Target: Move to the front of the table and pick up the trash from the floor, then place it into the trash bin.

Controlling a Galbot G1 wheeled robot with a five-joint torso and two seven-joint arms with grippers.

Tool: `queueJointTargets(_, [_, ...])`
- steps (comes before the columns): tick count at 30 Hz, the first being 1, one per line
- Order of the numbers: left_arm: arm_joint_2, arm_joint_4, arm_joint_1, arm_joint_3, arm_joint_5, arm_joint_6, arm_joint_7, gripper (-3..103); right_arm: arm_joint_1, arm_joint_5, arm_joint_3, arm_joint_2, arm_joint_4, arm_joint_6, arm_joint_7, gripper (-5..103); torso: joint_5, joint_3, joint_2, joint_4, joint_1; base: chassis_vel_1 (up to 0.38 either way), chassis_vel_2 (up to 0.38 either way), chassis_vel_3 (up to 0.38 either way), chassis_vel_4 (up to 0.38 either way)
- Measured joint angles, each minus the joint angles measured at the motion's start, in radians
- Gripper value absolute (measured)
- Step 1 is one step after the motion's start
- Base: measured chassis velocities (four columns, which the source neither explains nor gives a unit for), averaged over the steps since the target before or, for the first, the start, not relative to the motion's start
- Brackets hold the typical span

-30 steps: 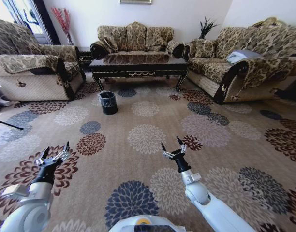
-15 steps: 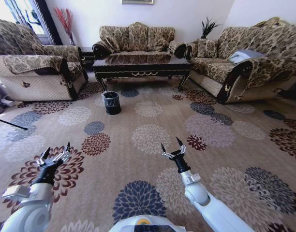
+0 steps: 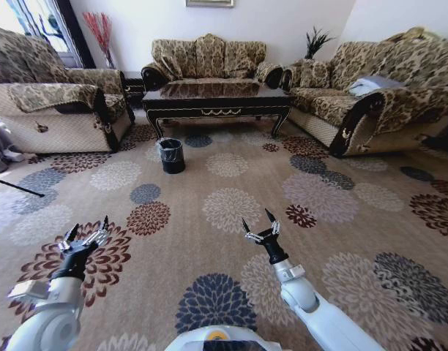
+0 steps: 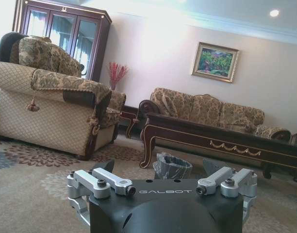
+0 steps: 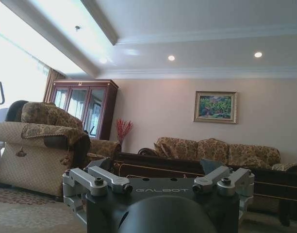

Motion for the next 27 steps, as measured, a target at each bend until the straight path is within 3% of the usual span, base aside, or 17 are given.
queueJointTargets(9, [0.000,0.000,0.000,-0.001,-0.001,0.000,0.000,100,0.003,0.003,-0.004,0.001,-0.007,0.000,0.006,100,0.0002,0.000,0.000,0.0000,0.000,-0.075,0.068,0.072,-0.073])
queueJointTargets(15, [-0.002,0.000,0.003,0.001,0.000,0.011,-0.020,100,0.014,-0.018,-0.016,0.006,0.000,-0.037,0.086,100,0.0002,0.000,0.000,0.0000,0.000,-0.162,0.184,0.160,-0.182])
queueJointTargets(27, [-0.002,0.000,-0.001,-0.006,0.002,0.036,-0.044,100,0.010,-0.022,-0.014,0.006,0.002,-0.039,0.089,100,0.0001,0.000,0.000,-0.0001,0.000,-0.021,0.033,0.025,-0.026])
